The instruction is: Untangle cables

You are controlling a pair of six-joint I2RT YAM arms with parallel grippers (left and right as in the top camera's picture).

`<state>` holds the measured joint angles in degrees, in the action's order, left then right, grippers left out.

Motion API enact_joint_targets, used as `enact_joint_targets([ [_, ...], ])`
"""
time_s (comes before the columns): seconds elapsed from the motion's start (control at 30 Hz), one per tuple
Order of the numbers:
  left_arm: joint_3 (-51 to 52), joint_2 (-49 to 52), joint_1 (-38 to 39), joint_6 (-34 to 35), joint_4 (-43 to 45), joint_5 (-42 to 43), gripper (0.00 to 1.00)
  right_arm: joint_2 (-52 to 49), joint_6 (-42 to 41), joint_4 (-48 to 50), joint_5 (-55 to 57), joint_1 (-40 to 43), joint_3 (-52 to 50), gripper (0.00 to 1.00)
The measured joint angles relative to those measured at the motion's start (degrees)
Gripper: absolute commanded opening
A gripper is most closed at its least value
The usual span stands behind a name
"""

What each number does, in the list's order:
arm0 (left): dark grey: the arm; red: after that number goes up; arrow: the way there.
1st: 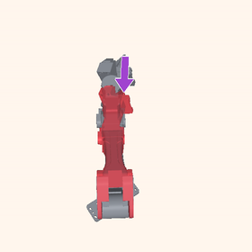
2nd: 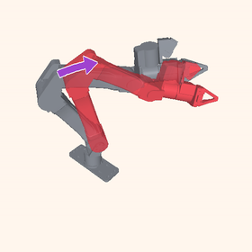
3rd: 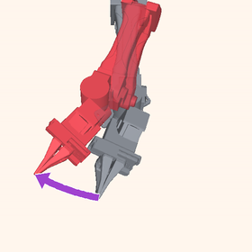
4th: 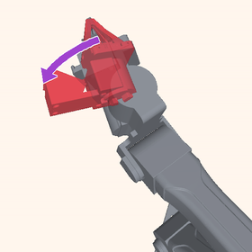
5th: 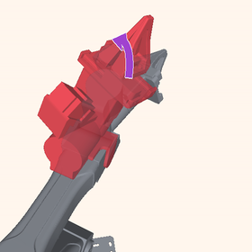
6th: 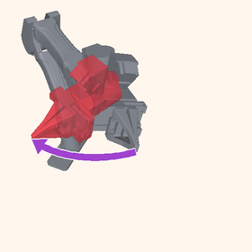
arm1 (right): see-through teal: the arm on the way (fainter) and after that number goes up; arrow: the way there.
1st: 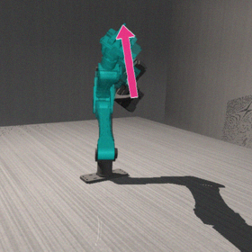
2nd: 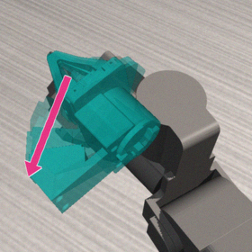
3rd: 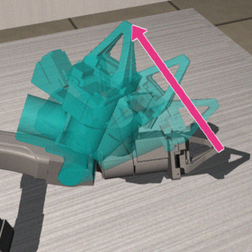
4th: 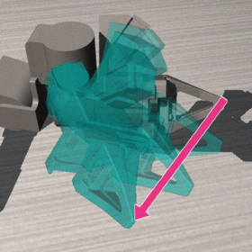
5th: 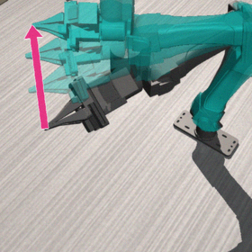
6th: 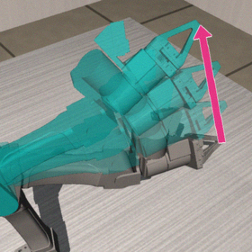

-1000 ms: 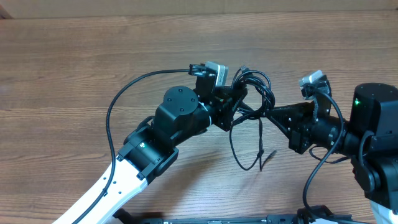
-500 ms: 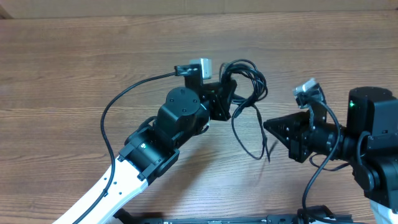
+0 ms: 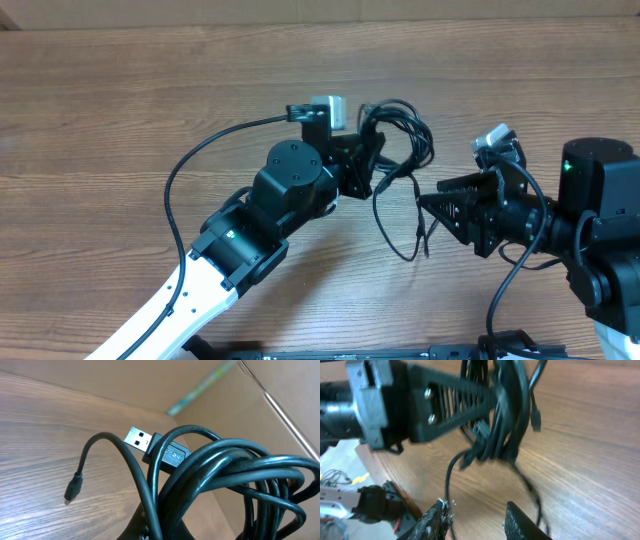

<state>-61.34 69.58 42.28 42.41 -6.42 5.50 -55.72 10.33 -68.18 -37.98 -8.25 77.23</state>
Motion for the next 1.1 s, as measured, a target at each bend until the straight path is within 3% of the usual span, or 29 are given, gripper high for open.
enact_joint_targets([
  [0.23, 0.0, 0.0, 0.0, -6.2, 0.0, 9.2, 0.04, -0.1, 0.0, 1.7, 2.4, 0.0, 0.0, 0.37],
  [0.37, 0.0, 0.0, 0.0, -7.7, 0.0, 11.9, 0.04, -0.7, 0.1, 2.0, 2.3, 0.0, 0.0, 0.07],
  [0.4, 0.0, 0.0, 0.0, -8.0, 0.0, 12.1, 0.04, -0.9, 0.1, 2.0, 2.2, 0.0, 0.0, 0.04],
  [0.77, 0.0, 0.6, -0.2, -8.5, -0.1, 10.2, 0.04, -2.3, -0.2, 1.7, 1.9, 0.0, 0.0, 0.04],
  [0.83, 0.0, 0.6, -0.1, -8.5, -0.1, 9.7, 0.04, -2.3, -0.2, 1.7, 1.9, 0.0, 0.0, 0.13],
  [0.9, 0.0, 0.6, -0.1, -8.5, -0.1, 9.6, 0.04, -2.3, 0.0, 1.7, 2.0, 0.0, 0.0, 0.27],
  [1.1, 0.0, 0.6, 0.0, -8.5, -0.4, 8.4, 0.04, -2.4, 0.2, 1.4, 2.3, 0.0, 0.0, 0.29],
])
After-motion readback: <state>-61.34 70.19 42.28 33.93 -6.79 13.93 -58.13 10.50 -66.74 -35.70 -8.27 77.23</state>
